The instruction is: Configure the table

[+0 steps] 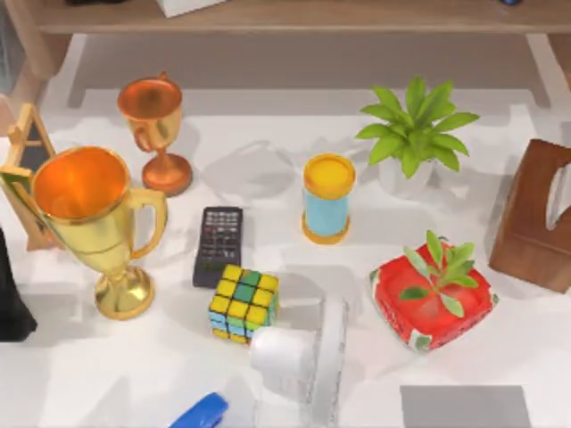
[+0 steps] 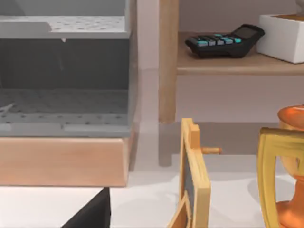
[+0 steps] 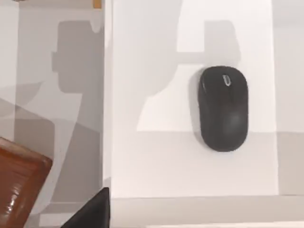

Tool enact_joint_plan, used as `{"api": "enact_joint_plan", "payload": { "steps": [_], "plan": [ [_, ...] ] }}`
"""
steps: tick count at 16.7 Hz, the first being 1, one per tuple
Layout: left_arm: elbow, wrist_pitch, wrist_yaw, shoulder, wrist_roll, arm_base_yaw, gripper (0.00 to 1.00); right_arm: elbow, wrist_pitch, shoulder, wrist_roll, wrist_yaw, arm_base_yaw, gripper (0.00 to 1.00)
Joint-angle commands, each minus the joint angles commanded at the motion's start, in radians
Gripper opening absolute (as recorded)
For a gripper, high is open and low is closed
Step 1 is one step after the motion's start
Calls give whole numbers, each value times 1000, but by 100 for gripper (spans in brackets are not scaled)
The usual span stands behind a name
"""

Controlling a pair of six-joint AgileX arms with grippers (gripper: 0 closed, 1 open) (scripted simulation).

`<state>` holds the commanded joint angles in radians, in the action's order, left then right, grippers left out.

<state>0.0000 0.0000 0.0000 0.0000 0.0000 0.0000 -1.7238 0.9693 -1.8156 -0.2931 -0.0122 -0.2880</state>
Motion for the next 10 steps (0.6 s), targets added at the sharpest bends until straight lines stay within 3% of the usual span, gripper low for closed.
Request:
{"api": "enact_joint_plan", "payload": {
  "steps": [5,10],
  "plan": [
    [0,0,0,0,0,0,100,-445,242,-468,-77,-2,-72,100],
    [0,0,0,0,0,0,100,-723,384,-742,-121,-15,-90,100]
  ]
}}
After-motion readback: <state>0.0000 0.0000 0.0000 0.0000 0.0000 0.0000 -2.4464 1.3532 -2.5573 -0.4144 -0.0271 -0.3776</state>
